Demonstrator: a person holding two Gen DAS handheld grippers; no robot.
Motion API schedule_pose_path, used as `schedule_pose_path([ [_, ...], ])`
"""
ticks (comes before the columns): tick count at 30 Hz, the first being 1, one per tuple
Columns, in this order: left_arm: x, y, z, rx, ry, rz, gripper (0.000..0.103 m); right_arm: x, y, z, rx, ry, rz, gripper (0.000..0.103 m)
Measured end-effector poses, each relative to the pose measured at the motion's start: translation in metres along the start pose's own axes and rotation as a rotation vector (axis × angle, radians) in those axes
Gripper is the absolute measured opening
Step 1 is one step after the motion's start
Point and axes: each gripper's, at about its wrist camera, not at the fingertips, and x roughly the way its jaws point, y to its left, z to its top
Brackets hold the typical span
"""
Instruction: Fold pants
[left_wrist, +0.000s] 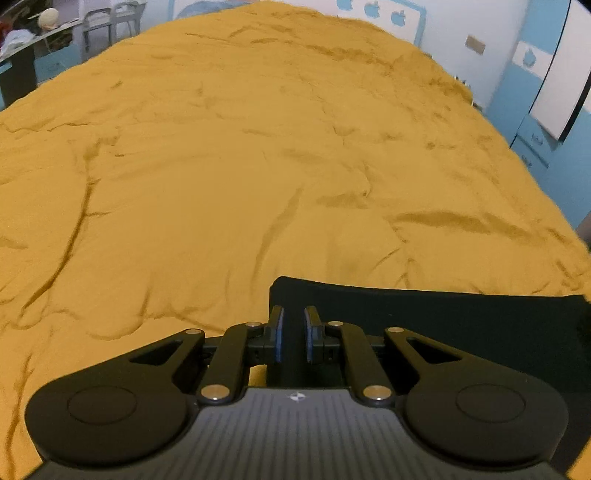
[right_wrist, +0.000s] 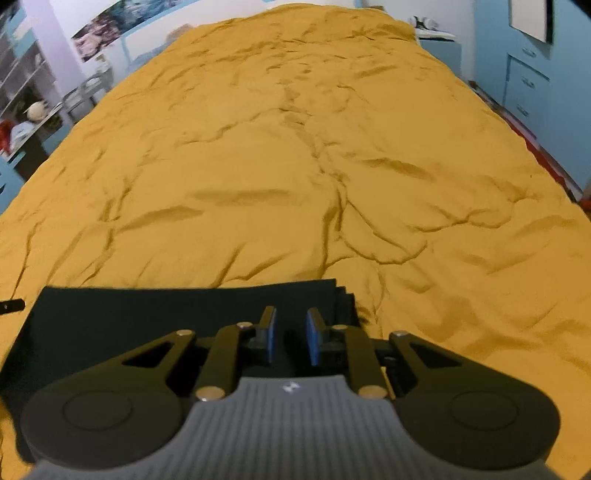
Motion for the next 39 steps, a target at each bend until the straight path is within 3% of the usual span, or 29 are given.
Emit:
schedule_pose_path([
  [4,0.034,0.006,0.003,-0.005,0.023,0.017,0.012,0.012,-0.011,-0.004,0.035,-0.004,-0.019,0.003],
  [8,0.045,0.011,0.004,-0.007,0.008,0.070,0.012,0.010,-0.021,-0.009,0.079,-0.026,-0.085,0.008],
  [12,0.019,0.004,0.002,0.070,-0.020,0.139,0.012,-0.015,-0.013,-0.017,0.074,-0.078,-0.056,0.008],
  [19,-0.056,-0.007,-0.027,0.123,-0.071,0.118,0.012,-0.053,0.040,-0.053,-0.051,-0.127,0.007,0.011],
  [22,-0.078,-0.012,-0.045,0.110,-0.068,0.109,0.012,-0.058,0.057,-0.073,-0.091,-0.132,0.016,0.027],
  [24,-0.088,-0.014,-0.059,0.113,-0.054,0.121,0.012,-0.059,0.066,-0.087,-0.108,-0.133,-0.004,0.029],
  [33,-0.090,-0.012,-0.113,0.068,0.036,0.127,0.016,-0.061,0.064,-0.136,-0.110,-0.095,-0.034,0.028],
  [39,-0.092,-0.009,-0.125,0.062,0.083,0.140,0.020,-0.068,0.068,-0.140,-0.115,-0.063,-0.033,0.031],
])
